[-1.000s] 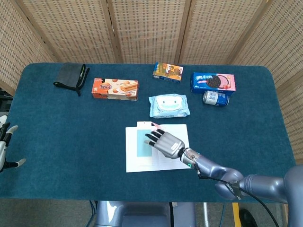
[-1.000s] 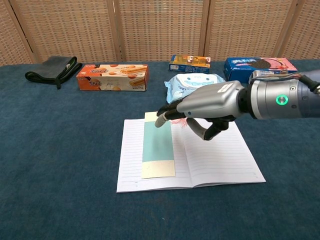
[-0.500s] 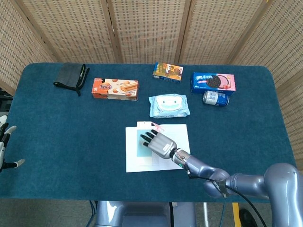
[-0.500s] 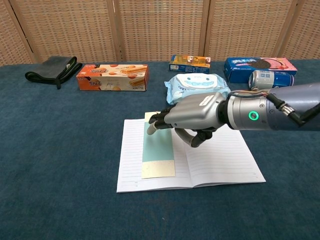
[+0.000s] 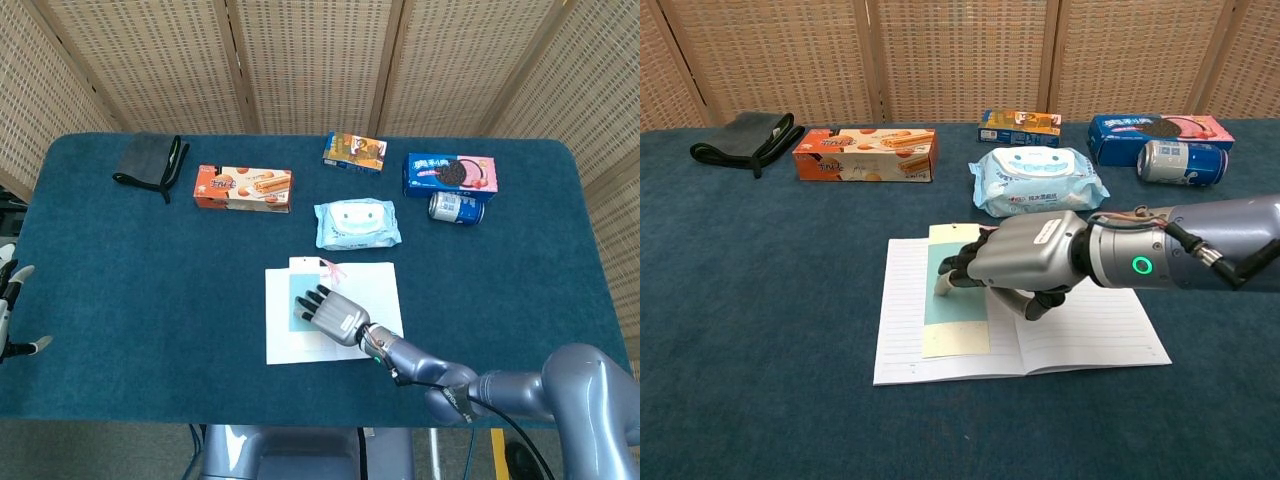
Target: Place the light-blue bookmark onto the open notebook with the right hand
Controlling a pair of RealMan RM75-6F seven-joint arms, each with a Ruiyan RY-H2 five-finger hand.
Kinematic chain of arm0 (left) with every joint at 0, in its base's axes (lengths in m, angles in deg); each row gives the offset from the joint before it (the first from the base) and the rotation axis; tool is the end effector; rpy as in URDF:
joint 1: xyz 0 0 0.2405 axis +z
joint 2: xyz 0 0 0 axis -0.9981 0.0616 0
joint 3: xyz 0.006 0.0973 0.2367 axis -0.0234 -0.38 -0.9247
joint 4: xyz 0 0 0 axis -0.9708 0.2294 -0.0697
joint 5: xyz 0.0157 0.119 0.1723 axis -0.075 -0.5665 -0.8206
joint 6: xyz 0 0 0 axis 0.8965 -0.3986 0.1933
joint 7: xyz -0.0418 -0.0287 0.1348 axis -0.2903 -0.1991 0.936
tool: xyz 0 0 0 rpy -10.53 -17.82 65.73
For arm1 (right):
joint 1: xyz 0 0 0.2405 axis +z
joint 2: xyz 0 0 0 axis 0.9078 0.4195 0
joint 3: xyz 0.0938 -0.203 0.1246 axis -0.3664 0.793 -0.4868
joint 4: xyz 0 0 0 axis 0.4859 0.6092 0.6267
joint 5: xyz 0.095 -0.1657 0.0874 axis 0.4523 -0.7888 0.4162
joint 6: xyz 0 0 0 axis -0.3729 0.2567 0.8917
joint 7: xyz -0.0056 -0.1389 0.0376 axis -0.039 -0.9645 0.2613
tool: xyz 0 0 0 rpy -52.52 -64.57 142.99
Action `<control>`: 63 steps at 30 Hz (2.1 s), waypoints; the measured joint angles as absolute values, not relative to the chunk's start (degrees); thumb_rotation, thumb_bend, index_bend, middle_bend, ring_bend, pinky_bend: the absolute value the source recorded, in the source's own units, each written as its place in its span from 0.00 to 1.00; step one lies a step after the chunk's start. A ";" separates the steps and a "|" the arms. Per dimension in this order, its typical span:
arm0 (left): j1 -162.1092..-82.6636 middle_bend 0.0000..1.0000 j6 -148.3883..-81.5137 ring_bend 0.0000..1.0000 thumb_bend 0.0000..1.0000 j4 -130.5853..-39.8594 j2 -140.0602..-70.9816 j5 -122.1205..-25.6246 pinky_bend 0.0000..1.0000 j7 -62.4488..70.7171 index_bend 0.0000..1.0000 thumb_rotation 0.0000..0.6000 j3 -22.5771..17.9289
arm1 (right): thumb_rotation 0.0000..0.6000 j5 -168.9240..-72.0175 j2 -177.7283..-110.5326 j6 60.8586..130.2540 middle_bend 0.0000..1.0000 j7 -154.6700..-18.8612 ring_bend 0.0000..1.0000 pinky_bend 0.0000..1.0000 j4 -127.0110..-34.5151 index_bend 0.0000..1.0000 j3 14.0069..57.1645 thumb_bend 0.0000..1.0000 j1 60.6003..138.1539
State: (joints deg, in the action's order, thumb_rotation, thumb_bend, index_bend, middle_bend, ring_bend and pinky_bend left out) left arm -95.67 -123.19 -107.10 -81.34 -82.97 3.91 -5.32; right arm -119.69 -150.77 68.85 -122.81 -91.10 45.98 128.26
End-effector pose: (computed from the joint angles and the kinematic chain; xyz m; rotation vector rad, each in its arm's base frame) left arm -0.3385 0.2089 0.1777 -1.2839 -1.0716 -0.7109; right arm -0.0803 -0.3262 -0.0786 2.5032 -0.4115 0.5735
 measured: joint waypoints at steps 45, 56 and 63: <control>-95.48 0.00 -123.70 0.00 0.00 -107.74 -81.46 -83.56 0.00 4.59 0.00 1.00 -5.67 | 1.00 -124.93 -146.22 68.46 0.00 -127.81 0.00 0.08 -94.66 0.00 51.08 1.00 128.53; -95.54 0.00 -123.47 0.00 0.00 -107.55 -81.37 -83.49 0.00 4.27 0.00 1.00 -5.62 | 1.00 -124.29 -145.91 68.18 0.00 -129.05 0.00 0.08 -94.84 0.00 51.33 1.00 128.87; -95.57 0.00 -123.51 0.00 0.00 -107.74 -81.44 -83.49 0.00 4.69 0.00 1.00 -5.66 | 1.00 -124.67 -145.38 68.36 0.00 -129.68 0.00 0.08 -95.41 0.00 51.50 1.00 129.01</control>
State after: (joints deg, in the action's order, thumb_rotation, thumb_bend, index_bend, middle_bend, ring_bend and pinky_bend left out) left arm -95.57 -123.51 -107.74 -81.44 -83.49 4.69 -5.66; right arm -124.67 -145.38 68.36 -129.68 -95.41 51.50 129.01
